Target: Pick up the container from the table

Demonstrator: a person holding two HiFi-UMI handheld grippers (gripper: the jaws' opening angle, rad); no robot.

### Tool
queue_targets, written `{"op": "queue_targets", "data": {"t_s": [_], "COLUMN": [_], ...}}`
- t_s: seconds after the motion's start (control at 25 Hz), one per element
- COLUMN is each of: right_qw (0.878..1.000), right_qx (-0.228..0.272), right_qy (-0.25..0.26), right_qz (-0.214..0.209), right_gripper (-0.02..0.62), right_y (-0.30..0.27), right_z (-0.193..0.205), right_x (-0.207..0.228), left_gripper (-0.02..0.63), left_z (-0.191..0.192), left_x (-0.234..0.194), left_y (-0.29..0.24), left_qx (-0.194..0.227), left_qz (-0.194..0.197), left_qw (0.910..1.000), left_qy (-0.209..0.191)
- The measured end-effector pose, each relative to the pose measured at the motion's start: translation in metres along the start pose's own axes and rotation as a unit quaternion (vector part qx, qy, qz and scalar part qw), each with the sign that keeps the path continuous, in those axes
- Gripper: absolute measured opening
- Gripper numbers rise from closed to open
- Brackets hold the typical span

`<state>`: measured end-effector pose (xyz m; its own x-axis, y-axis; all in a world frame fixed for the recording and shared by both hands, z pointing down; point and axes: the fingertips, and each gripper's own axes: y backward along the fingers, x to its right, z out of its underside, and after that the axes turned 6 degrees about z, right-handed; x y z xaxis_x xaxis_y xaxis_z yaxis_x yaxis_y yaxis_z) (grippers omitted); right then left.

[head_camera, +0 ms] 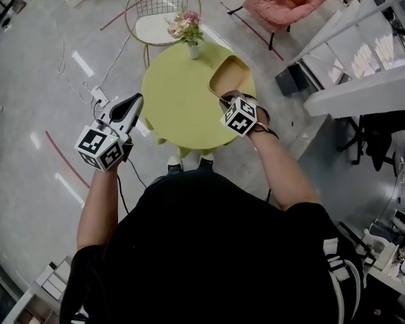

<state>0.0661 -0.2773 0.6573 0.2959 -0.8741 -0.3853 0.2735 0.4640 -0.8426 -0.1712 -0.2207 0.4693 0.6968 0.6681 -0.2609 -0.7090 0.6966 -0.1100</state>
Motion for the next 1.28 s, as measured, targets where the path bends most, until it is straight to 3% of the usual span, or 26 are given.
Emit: {"op": "queue_targets", "data": {"t_s": [0.52,1.28], "right_qw": [0.999,0.995], "right_qx": [0.0,0.038], "right_qy": [-0.031,-0.066], "right_qz": [0.033,0.06], "right_gripper": [0.023,0.022], "right_y": [0.073,0.142], "right_z": [-0.006,-0.016], "right_x": [0.018,0.015], "left_gripper": [0.018,0.018], "left_z": [-0.016,-0.026], "left_x": [0.019,0.042], "left_y": [-0.005,-0.006], "left_qx": [0.014,0.02], "left_qz": [0.02,0.036], "left_qw": [0.9996,0.9987], "left_qy": [-0.012,-0.029]}}
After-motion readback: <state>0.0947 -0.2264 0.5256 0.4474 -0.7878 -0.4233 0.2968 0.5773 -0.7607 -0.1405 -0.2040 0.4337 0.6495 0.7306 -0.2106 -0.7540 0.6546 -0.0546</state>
